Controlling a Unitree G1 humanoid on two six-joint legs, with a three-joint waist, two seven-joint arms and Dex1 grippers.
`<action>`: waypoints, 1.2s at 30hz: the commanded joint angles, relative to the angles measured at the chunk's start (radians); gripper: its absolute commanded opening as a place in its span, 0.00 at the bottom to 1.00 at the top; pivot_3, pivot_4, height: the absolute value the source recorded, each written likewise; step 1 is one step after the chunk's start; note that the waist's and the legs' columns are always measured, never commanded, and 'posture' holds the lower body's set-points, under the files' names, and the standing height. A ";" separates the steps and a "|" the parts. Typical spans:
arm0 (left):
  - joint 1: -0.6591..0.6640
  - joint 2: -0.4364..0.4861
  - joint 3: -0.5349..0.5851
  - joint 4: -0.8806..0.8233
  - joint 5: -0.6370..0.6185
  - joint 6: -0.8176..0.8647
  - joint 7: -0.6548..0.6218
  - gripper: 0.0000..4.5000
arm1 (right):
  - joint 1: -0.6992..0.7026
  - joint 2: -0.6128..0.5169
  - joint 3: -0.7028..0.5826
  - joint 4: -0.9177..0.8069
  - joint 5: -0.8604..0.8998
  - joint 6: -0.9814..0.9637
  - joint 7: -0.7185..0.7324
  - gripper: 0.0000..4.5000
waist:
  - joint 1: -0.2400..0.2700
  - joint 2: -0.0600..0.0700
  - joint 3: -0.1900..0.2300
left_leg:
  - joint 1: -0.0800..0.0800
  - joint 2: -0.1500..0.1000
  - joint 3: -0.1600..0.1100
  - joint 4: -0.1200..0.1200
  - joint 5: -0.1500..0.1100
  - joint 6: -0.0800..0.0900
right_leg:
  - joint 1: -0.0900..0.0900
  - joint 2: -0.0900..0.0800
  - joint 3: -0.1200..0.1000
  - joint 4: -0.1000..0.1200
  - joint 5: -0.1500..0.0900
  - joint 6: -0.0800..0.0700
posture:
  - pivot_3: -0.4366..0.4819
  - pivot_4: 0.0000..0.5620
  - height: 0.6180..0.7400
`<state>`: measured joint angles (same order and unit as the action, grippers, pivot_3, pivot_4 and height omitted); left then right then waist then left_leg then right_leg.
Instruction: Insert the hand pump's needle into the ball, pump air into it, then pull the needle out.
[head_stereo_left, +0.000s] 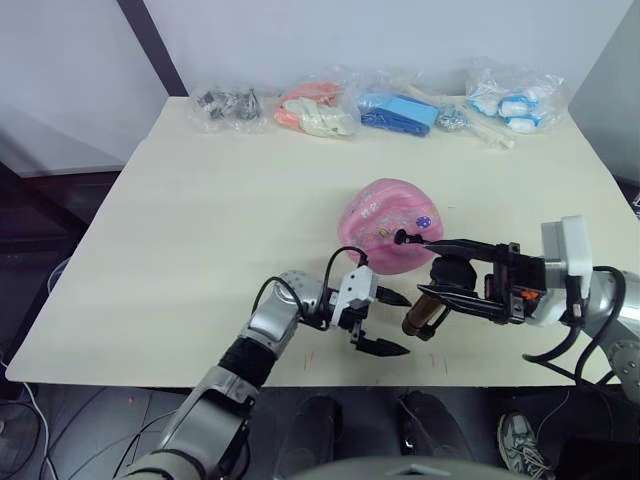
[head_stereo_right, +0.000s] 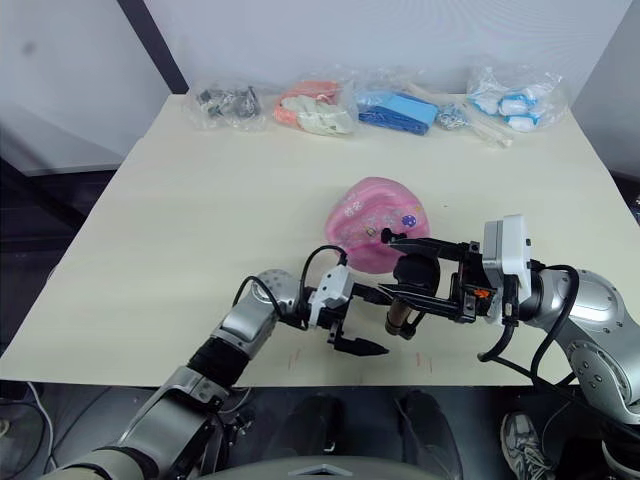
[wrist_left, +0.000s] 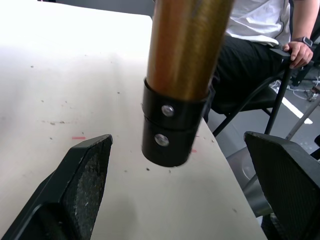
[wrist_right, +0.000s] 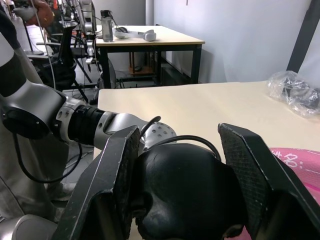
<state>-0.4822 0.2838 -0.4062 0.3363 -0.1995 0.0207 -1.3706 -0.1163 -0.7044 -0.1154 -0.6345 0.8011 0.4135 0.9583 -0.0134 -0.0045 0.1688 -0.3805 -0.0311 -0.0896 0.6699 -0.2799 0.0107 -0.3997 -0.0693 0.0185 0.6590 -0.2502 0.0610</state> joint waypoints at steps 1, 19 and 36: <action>-0.006 -0.010 -0.001 -0.003 -0.004 -0.008 -0.009 1.00 | -0.029 0.002 -0.002 -0.051 0.033 -0.006 0.000 0.45 | -0.001 0.000 0.000 | 0.000 0.000 0.000 0.000 0.000 0.000 | 0.000 0.000 0.000 0.000 0.000 0.000 | 0.48 0.27 0.97; 0.001 -0.029 0.002 -0.018 0.005 -0.002 -0.019 0.24 | -0.012 -0.038 0.006 -0.044 0.010 -0.022 0.045 0.45 | 0.000 0.000 0.000 | 0.000 0.000 0.000 0.000 0.000 0.000 | 0.000 0.000 0.000 0.000 0.000 0.000 | 0.48 0.27 0.97; 0.042 -0.201 -0.037 0.130 0.210 -0.087 0.373 0.24 | 0.146 -0.045 0.001 0.101 -0.140 -0.145 0.116 0.45 | 0.000 -0.001 0.000 | 0.000 0.000 0.000 0.000 0.000 0.000 | 0.000 0.000 0.000 0.001 0.000 0.000 | 0.48 0.27 0.97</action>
<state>-0.4238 0.1024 -0.4766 0.4664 0.0150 -0.0273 -1.0581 0.0131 -0.7550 -0.1271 -0.5229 0.6626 0.2739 1.0587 -0.0134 -0.0053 0.1690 -0.3801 -0.0315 -0.0892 0.6702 -0.2800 0.0107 -0.3997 -0.0692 0.0189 0.6596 -0.2502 0.0612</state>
